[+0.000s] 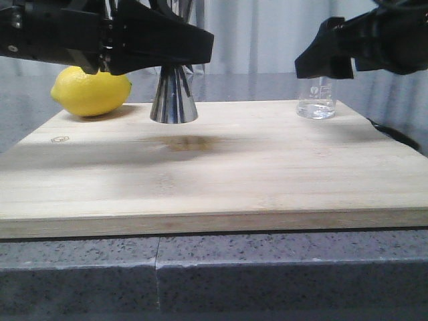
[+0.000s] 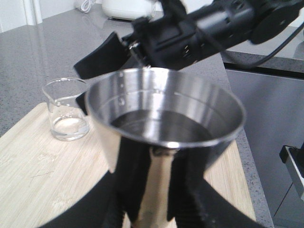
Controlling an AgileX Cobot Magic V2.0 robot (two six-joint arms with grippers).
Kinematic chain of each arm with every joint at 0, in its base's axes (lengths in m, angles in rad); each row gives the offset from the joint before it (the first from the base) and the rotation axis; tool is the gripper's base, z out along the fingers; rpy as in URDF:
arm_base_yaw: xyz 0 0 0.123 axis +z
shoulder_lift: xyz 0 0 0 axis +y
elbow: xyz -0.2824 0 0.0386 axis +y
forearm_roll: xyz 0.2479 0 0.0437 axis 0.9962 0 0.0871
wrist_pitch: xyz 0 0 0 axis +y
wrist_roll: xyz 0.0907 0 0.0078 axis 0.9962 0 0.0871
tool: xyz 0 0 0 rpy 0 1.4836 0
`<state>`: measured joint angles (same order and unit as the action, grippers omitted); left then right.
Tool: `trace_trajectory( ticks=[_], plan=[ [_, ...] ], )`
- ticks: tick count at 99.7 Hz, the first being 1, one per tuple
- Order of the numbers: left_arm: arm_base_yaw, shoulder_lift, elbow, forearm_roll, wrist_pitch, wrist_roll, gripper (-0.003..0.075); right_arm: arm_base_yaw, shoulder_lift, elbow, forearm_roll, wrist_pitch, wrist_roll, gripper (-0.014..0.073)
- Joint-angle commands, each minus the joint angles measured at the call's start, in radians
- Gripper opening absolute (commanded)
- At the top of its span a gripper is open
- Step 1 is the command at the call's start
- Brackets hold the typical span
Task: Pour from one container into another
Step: 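Lower the beaker back onto the board with the right gripper, then open the right gripper and withdraw it from the beaker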
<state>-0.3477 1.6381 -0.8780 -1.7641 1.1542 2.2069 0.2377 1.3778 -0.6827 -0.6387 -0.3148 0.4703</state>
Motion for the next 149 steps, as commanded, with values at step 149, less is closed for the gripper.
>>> trace_trajectory(
  ticks=[149],
  plan=[
    [-0.008, -0.044, -0.02, -0.086, 0.098, -0.001, 0.0187, 0.111, -0.961, -0.013, 0.457, 1.035, -0.378, 0.0575]
  ],
)
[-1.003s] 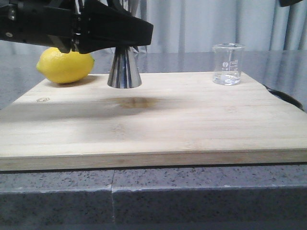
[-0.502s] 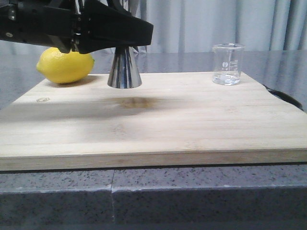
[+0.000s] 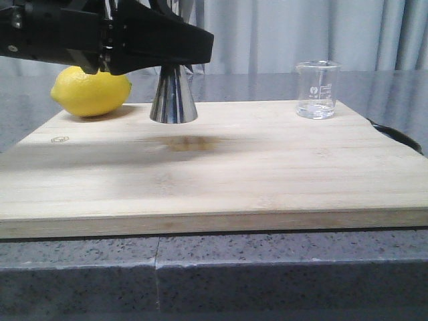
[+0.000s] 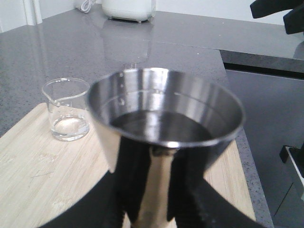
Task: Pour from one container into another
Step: 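Open the right gripper and withdraw it from the beaker, then lower the filled jigger onto the board with the left gripper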
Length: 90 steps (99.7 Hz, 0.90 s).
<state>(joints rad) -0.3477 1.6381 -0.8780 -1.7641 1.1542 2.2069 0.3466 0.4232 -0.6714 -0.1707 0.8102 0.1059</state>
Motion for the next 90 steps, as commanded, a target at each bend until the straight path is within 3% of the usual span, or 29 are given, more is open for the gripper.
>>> trace_trajectory(
  ticks=[1, 90],
  plan=[
    [-0.008, -0.044, -0.02, -0.086, 0.098, -0.001, 0.0187, 0.002, -0.006, -0.024, -0.013, -0.09, -0.013, 0.0575],
    [-0.008, -0.044, -0.02, -0.086, 0.073, -0.001, 0.0187, 0.002, -0.008, -0.024, -0.015, -0.088, -0.013, 0.0575]
  ],
)
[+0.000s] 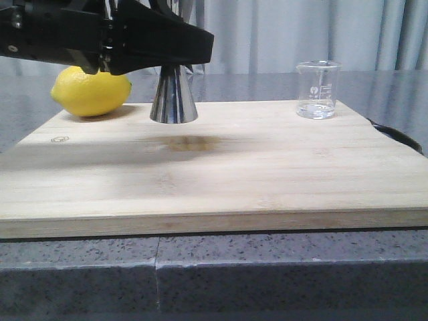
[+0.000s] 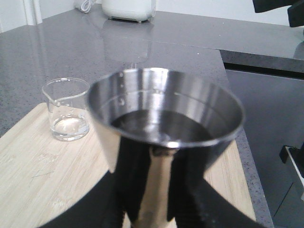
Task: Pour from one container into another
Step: 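Lower the filled jigger onto the board with the left gripper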
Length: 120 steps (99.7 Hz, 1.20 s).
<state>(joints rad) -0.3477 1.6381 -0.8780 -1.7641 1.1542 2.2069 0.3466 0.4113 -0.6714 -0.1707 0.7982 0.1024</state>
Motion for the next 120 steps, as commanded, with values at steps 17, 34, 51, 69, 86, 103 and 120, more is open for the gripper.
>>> trace_trajectory(
  ticks=[17, 34, 51, 69, 86, 103, 120],
  plan=[
    [-0.008, -0.04, -0.024, -0.086, 0.046, -0.001, 0.0187, 0.002, 0.004, -0.024, -0.015, -0.076, -0.01, 0.0575],
    [-0.008, 0.005, -0.078, -0.086, 0.054, 0.001, 0.0187, 0.002, 0.004, -0.024, -0.015, -0.076, -0.01, 0.0575],
    [-0.008, 0.065, -0.128, -0.086, 0.111, 0.001, 0.0187, 0.002, 0.004, -0.024, -0.015, -0.076, -0.01, 0.0575],
    [-0.008, 0.115, -0.172, -0.086, 0.113, 0.001, 0.0187, 0.002, 0.004, -0.024, -0.015, -0.076, -0.01, 0.0575],
    [-0.008, 0.131, -0.173, -0.086, 0.113, -0.004, 0.0187, 0.002, 0.004, -0.024, -0.015, -0.076, -0.01, 0.0575],
    [-0.002, 0.142, -0.173, -0.086, 0.112, -0.004, 0.0187, 0.002, 0.004, -0.024, -0.013, -0.076, -0.01, 0.0575],
    [0.02, 0.158, -0.173, -0.086, 0.113, -0.004, 0.0187, 0.002, 0.004, -0.024, -0.012, -0.076, -0.008, 0.0575]
  ],
)
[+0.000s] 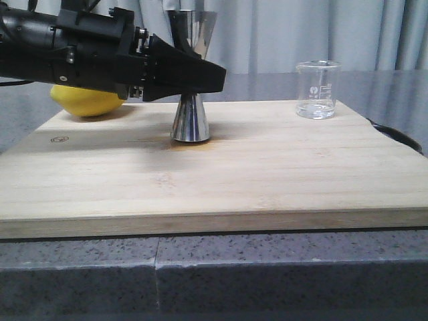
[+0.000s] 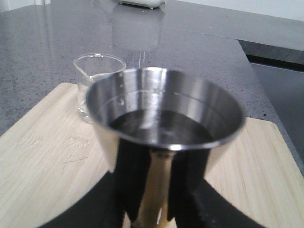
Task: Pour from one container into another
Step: 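Lower the filled jigger onto the board with the left gripper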
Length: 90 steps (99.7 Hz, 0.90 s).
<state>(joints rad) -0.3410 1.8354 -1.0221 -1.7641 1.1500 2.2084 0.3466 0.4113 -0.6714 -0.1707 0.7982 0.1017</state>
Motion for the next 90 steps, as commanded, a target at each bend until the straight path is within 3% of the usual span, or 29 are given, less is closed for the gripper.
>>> trace_trajectory(
  ticks=[1, 90],
  plan=[
    [0.013, -0.038, -0.029, -0.086, 0.118, -0.006, 0.0187, 0.002, 0.004, -0.024, -0.012, -0.076, -0.008, 0.0575],
    [0.024, -0.038, -0.029, -0.033, 0.118, -0.006, 0.019, 0.002, 0.004, -0.024, -0.012, -0.076, -0.008, 0.0575]
  ],
)
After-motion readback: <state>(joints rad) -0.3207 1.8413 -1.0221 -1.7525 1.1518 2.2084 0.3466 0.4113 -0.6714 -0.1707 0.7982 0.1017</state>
